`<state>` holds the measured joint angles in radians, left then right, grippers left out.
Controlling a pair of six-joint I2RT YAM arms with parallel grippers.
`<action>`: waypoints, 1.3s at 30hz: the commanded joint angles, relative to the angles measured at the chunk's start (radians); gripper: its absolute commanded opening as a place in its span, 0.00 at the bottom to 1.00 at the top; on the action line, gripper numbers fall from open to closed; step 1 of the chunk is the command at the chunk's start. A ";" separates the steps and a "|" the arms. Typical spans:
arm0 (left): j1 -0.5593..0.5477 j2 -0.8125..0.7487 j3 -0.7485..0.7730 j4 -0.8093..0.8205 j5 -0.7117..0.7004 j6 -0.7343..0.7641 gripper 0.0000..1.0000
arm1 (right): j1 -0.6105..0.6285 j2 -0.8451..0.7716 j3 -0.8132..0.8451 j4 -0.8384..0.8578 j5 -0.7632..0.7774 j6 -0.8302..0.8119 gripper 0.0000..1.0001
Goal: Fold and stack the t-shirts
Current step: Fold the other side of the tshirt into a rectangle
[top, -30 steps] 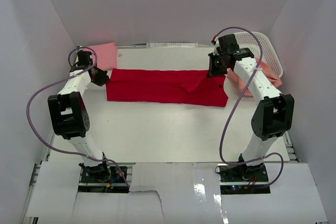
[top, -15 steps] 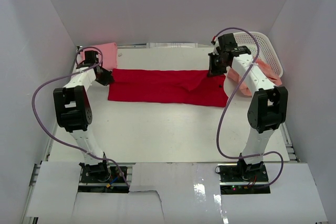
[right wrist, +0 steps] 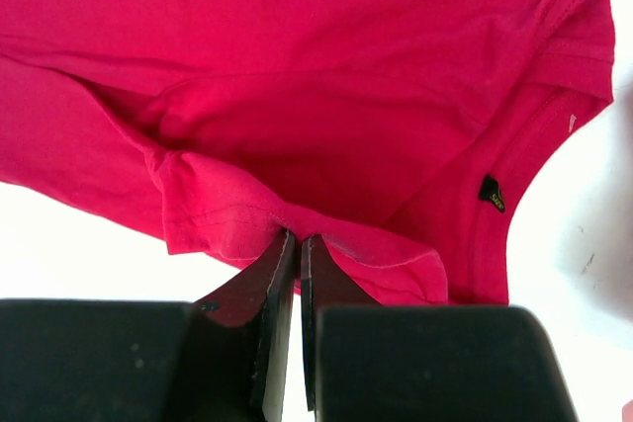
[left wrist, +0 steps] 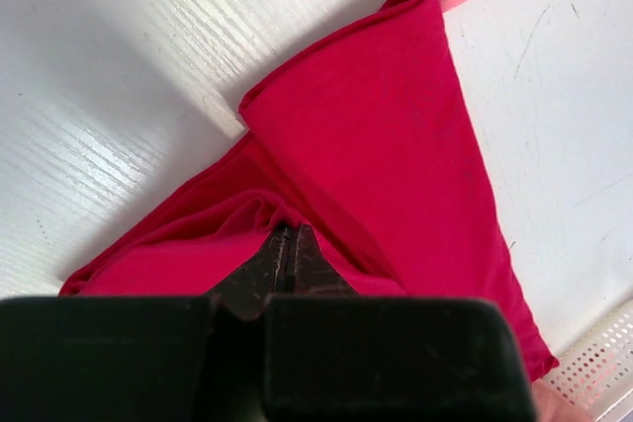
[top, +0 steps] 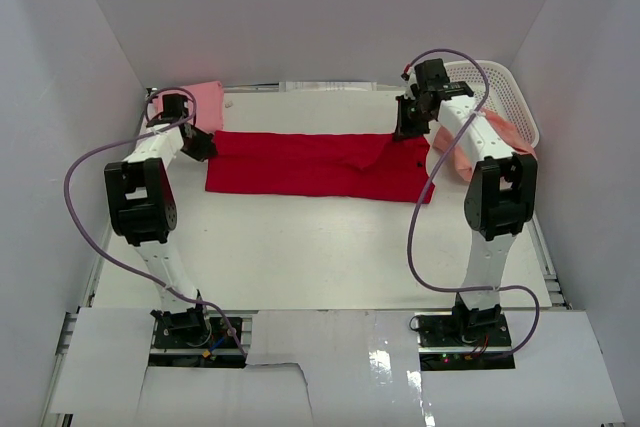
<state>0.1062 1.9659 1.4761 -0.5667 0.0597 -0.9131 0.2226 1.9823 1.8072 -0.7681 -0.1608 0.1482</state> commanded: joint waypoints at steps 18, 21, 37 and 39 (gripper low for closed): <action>-0.002 0.065 0.069 -0.004 -0.020 0.017 0.00 | -0.063 0.253 0.228 0.032 -0.085 -0.016 0.08; -0.002 0.074 0.072 -0.005 -0.009 0.019 0.00 | -0.066 0.274 0.238 0.052 -0.104 -0.010 0.08; -0.002 0.024 0.157 -0.010 -0.081 0.068 0.59 | -0.083 0.159 0.101 0.363 -0.109 0.030 0.46; -0.002 -0.011 0.164 -0.007 -0.104 0.069 0.61 | -0.083 0.109 0.020 0.389 -0.149 0.033 0.46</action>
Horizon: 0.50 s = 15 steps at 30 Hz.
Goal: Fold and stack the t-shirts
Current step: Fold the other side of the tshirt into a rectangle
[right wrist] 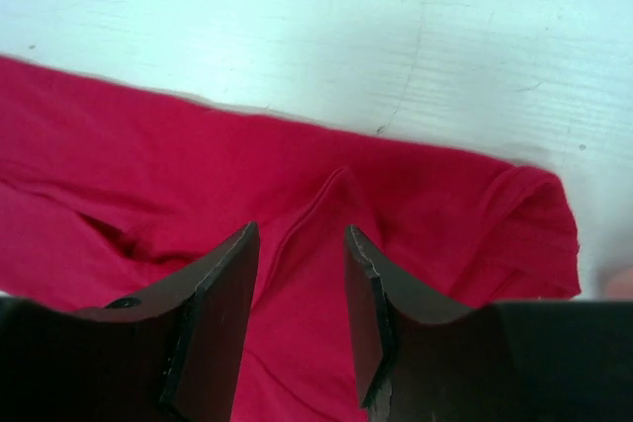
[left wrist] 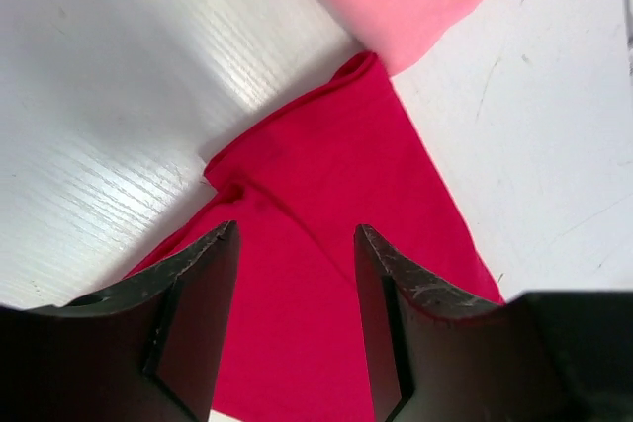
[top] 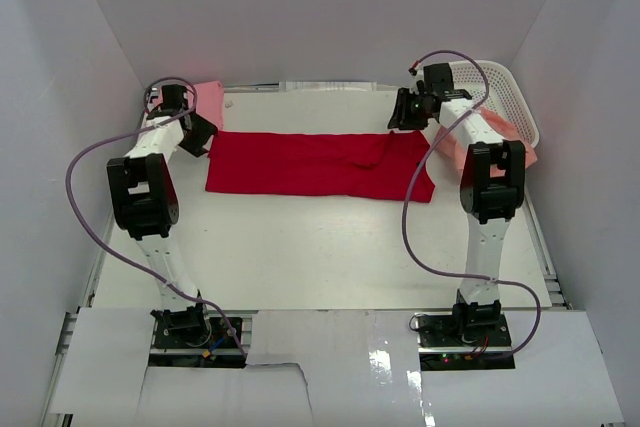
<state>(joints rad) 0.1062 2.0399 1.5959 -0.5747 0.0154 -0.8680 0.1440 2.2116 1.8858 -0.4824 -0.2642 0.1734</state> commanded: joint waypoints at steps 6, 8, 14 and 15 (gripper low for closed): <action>-0.036 -0.165 0.030 0.016 -0.095 0.081 0.61 | -0.003 -0.274 -0.301 0.151 -0.113 0.024 0.46; -0.075 -0.196 0.013 0.019 -0.066 0.102 0.60 | -0.003 -0.321 -0.353 0.153 -0.154 0.041 0.46; -0.209 -0.214 -0.053 0.104 0.166 0.156 0.59 | 0.003 -0.348 -0.445 0.116 -0.257 0.064 0.46; -0.226 -0.215 -0.075 0.130 0.213 0.138 0.58 | 0.003 -0.343 -0.450 0.116 -0.276 0.069 0.46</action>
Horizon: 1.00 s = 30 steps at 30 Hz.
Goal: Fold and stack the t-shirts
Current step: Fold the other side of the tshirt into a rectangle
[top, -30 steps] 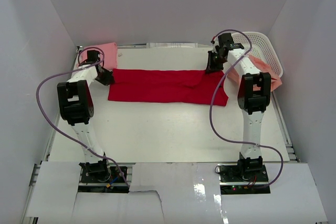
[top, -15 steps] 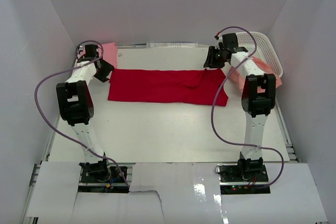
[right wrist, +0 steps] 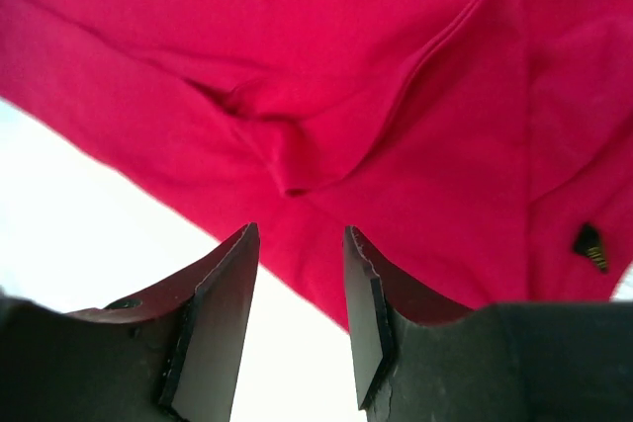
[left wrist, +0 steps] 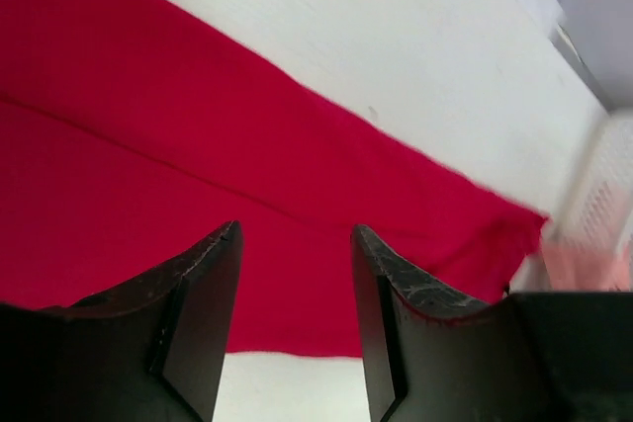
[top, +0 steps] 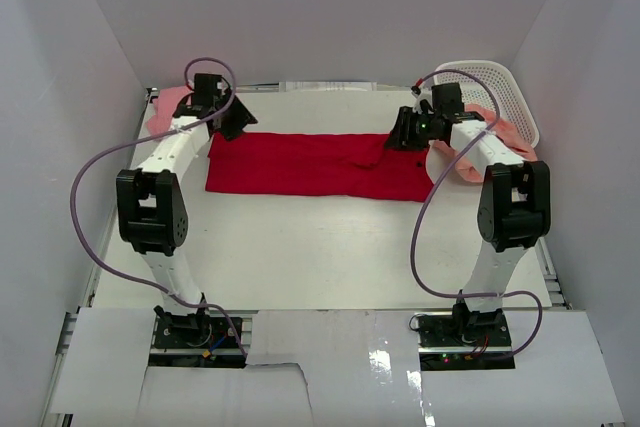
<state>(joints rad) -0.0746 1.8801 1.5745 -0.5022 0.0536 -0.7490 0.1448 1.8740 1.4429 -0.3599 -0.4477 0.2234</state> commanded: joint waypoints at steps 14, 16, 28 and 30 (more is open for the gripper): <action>-0.228 -0.012 -0.200 0.192 0.270 0.028 0.57 | 0.022 0.122 -0.108 0.176 -0.332 0.154 0.53; -0.231 -0.012 -0.212 0.192 0.273 0.037 0.58 | 0.022 0.148 -0.096 0.188 -0.339 0.169 0.54; -0.231 -0.009 -0.269 0.188 0.252 0.068 0.58 | 0.022 0.280 0.043 0.220 -0.356 0.221 0.54; -0.231 -0.009 -0.272 0.186 0.252 0.068 0.58 | 0.022 0.296 0.071 0.225 -0.355 0.228 0.53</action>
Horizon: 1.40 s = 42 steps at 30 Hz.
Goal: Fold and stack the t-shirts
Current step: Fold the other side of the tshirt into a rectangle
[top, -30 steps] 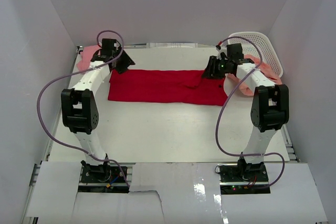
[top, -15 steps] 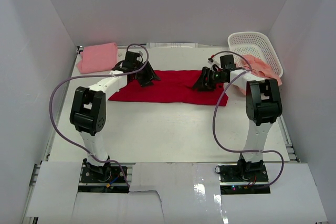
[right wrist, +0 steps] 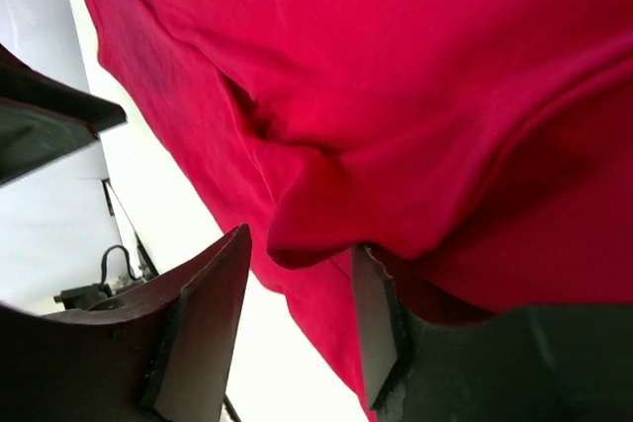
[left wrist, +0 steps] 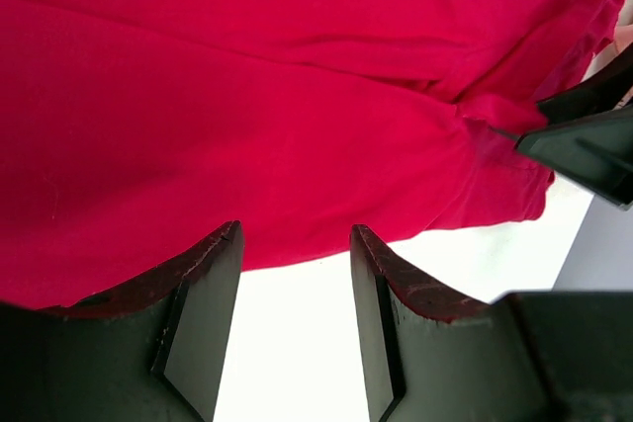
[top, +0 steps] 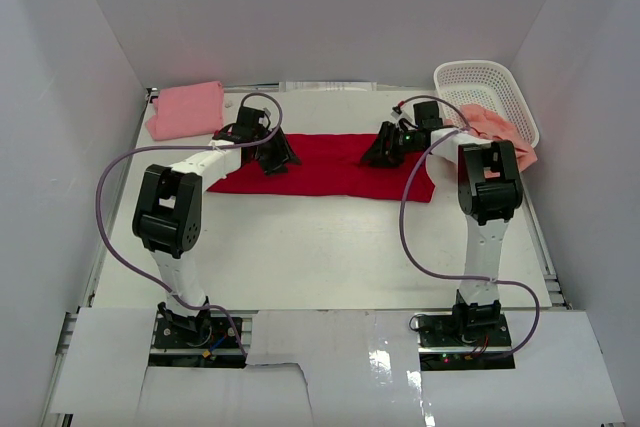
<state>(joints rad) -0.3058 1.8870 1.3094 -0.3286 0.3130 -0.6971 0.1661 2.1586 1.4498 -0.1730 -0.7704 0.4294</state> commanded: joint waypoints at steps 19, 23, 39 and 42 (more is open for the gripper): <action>0.002 -0.015 -0.018 -0.013 -0.012 0.034 0.58 | 0.001 0.193 0.301 0.389 -0.204 0.272 0.75; 0.002 -0.019 -0.009 -0.039 -0.023 0.044 0.58 | -0.007 0.084 0.167 0.377 -0.156 0.194 0.78; 0.261 -0.101 -0.075 -0.104 0.060 0.085 0.58 | -0.025 -0.419 -0.301 -0.083 0.353 -0.176 0.18; 0.301 -0.104 -0.084 -0.107 0.048 0.090 0.58 | -0.051 -0.408 -0.345 -0.082 0.342 -0.166 0.08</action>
<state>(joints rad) -0.0162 1.8503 1.2350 -0.4282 0.3401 -0.6262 0.1436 1.7348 1.1481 -0.1970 -0.4820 0.2832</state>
